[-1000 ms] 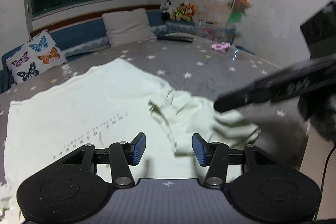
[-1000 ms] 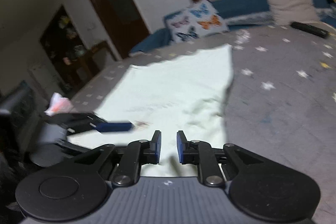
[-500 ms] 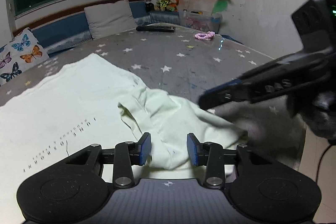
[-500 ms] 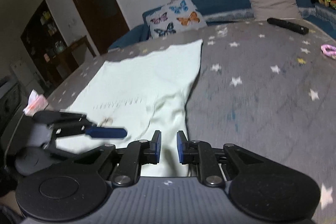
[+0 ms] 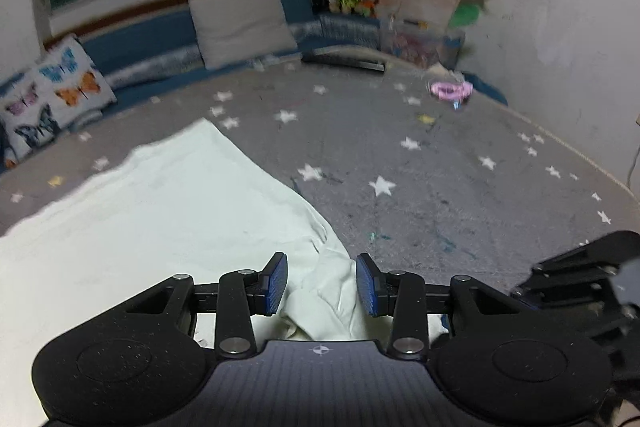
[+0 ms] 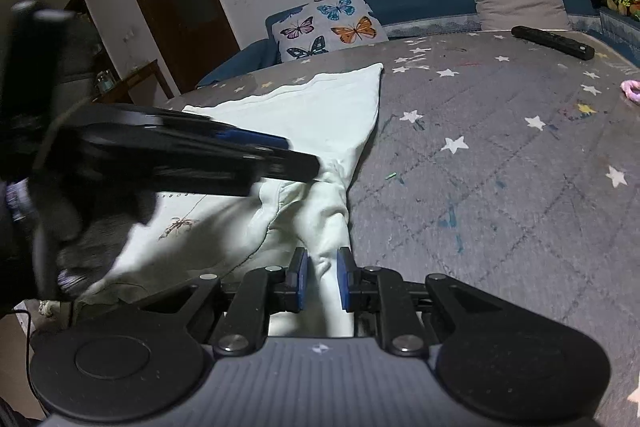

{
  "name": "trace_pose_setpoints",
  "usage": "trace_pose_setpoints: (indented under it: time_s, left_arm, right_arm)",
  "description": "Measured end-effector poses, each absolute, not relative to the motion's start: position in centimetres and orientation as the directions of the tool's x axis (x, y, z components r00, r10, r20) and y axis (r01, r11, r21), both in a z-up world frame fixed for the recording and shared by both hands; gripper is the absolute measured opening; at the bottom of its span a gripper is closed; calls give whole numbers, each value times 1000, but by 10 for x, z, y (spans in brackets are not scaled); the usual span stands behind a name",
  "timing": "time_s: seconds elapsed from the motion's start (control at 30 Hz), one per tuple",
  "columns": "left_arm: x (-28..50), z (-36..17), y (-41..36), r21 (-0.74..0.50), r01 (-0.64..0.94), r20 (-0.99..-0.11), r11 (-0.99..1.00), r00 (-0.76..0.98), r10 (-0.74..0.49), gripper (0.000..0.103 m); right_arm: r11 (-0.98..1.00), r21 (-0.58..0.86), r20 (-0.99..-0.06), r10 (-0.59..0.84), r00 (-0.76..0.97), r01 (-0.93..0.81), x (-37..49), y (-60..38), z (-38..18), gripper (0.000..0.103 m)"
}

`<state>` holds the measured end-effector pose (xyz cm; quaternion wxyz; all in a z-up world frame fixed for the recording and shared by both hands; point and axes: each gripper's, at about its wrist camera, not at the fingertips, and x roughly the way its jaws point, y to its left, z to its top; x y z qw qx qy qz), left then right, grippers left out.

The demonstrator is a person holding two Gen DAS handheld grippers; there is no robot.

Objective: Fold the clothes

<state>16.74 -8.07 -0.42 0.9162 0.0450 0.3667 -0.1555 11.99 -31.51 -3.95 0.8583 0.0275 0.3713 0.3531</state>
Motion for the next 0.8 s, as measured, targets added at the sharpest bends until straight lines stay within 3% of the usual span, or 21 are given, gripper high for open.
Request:
trace_pose_setpoints:
  time_s: [0.07, 0.13, 0.23, 0.6, 0.8]
  left_arm:
    - [176, -11, -81, -49, 323, -705, 945, 659, -262, 38]
    - [183, -16, -80, -61, 326, -717, 944, 644, -268, 19]
    - [184, -15, -79, -78, 336, -700, 939, 652, -291, 7]
    - [176, -1, -67, -91, 292, -660, 952, 698, -278, 10]
    - [134, 19, -58, -69, 322, -626, 944, 723, -292, 11]
  right_arm:
    - [749, 310, -617, 627, 476, -585, 119, -316, -40, 15]
    - [749, 307, -614, 628, 479, -588, 117, -318, -41, 15]
    - [749, 290, -612, 624, 486, -596, 114, -318, -42, 15]
    - [751, 245, -607, 612, 507, -613, 104, -321, -35, 16]
    - [740, 195, -576, 618, 536, -644, 100, -312, -22, 16]
